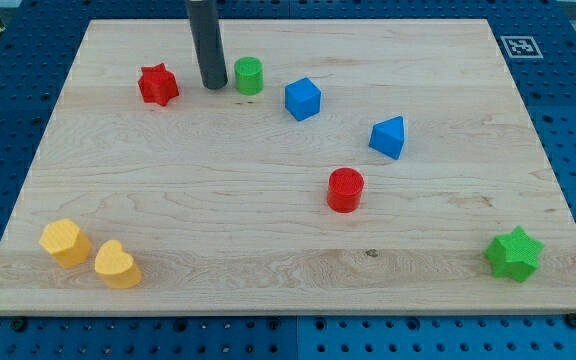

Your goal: Move the green circle towards the blue triangle

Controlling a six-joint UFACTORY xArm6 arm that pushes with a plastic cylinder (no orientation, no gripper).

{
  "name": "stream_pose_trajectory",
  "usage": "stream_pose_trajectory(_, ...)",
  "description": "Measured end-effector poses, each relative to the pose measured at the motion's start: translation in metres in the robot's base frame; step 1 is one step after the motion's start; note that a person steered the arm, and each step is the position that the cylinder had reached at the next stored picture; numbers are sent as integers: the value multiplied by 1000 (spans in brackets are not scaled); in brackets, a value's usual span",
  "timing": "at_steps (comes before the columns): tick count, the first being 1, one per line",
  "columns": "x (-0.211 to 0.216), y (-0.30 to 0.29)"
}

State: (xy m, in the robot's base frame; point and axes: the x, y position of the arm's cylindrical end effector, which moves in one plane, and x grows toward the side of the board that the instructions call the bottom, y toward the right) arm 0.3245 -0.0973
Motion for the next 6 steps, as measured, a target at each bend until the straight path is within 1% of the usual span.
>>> stream_pose_trajectory(2,-4,42)
stream_pose_trajectory(5,-42,141)
stream_pose_trajectory(6,-47,159)
